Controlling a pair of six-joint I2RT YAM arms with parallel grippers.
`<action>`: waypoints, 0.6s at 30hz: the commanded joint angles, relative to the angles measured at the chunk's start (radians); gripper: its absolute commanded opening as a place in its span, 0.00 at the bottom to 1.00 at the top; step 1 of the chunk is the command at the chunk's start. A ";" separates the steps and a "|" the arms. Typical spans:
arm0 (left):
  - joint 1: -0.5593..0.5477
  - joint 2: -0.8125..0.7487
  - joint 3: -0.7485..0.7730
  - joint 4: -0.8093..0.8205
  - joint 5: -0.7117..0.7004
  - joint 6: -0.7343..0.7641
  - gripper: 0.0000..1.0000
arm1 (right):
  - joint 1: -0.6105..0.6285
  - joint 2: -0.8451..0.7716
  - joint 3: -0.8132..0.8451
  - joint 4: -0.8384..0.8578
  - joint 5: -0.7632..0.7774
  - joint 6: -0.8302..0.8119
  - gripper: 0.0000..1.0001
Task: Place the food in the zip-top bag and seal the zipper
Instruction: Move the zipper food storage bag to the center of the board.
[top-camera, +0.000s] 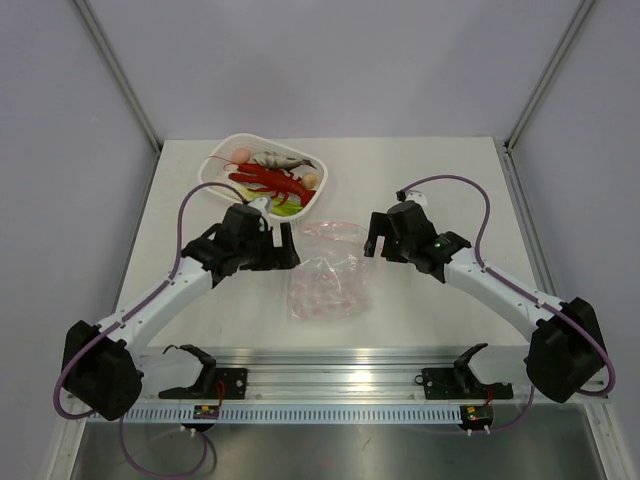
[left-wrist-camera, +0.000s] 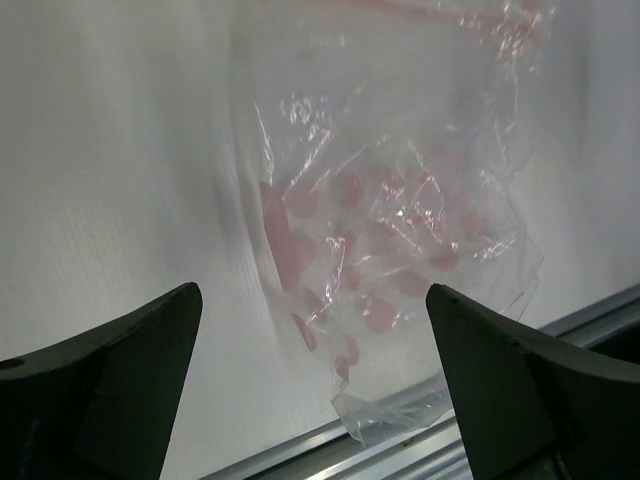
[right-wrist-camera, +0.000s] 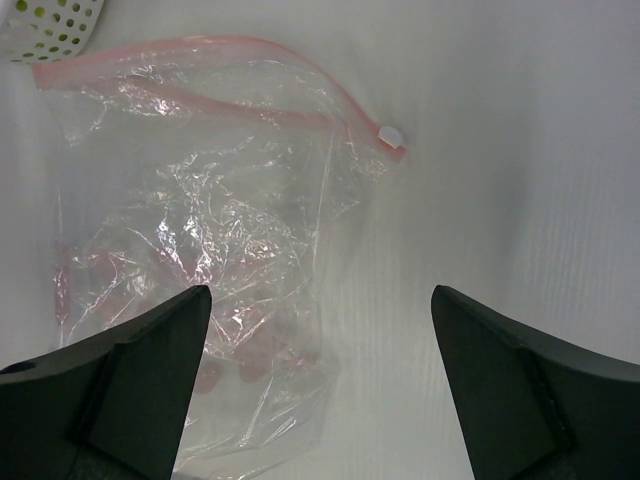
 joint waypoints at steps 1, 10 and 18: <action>-0.023 0.006 -0.104 0.098 0.116 -0.100 0.99 | 0.010 -0.014 0.027 -0.034 0.041 0.007 0.99; -0.271 0.253 -0.080 0.419 0.212 -0.264 0.99 | -0.112 -0.158 0.065 -0.175 0.066 0.004 1.00; -0.388 0.425 0.167 0.526 0.438 -0.324 0.99 | -0.217 -0.332 0.097 -0.319 0.035 -0.021 0.99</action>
